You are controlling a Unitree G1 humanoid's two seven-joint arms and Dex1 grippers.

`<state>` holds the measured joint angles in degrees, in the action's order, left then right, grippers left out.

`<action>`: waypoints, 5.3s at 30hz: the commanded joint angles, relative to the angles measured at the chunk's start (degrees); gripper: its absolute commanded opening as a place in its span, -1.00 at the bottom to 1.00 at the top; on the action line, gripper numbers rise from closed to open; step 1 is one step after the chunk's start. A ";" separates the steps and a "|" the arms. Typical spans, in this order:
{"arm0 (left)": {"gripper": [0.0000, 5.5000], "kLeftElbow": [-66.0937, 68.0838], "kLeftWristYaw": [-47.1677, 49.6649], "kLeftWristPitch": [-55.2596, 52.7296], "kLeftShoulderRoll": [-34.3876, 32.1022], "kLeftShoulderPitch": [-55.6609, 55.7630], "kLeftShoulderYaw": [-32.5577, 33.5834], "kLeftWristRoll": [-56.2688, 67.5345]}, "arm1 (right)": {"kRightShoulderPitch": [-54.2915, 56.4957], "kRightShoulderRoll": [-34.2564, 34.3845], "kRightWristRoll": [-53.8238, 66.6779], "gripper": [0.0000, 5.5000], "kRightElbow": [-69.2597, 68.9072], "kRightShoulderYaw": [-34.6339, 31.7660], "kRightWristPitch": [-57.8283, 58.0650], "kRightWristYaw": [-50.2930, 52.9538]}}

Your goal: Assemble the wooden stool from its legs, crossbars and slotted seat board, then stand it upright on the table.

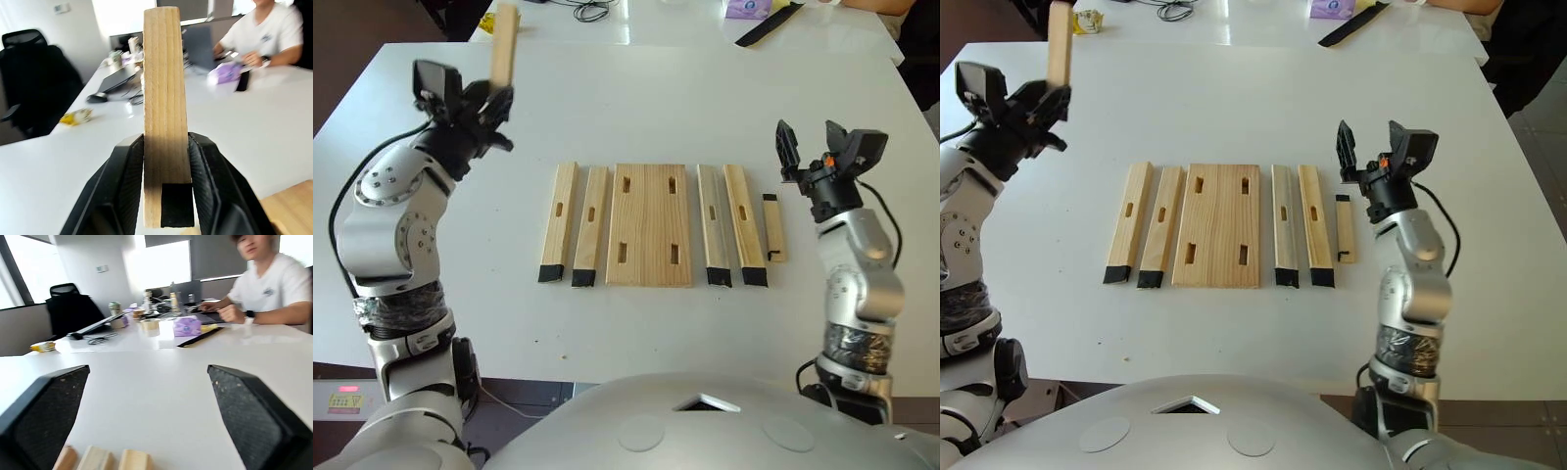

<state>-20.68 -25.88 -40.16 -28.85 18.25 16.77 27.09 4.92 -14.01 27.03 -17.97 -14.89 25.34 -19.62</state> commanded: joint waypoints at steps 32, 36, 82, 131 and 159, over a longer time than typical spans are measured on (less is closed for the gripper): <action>-0.52 -5.37 -27.81 -1.16 1.54 -1.98 -16.33 27.36 | 27.68 -23.20 37.06 0.63 1.43 10.83 30.66 -40.03; -0.52 -5.06 -27.01 -1.04 2.09 -2.13 -16.73 27.06 | 28.49 -22.95 36.59 0.63 0.91 11.90 30.63 -40.20; -0.21 -2.16 -28.54 3.67 -0.97 -2.48 -22.42 15.47 | 30.78 -23.86 26.89 -0.52 3.42 14.92 26.02 -44.64; 0.21 -0.91 -19.37 14.45 1.31 -13.08 -21.15 3.71 | 14.21 -33.02 -16.75 -0.52 28.87 23.08 -34.63 -55.50; 0.21 -2.39 -19.02 13.39 1.83 -13.54 -22.07 4.18 | 10.71 -35.05 -14.21 -0.52 28.24 25.39 -28.39 -61.38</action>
<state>-22.44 -45.08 -25.95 -26.92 4.93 -4.90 31.09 16.63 -48.44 13.48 10.05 8.67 -6.08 -78.92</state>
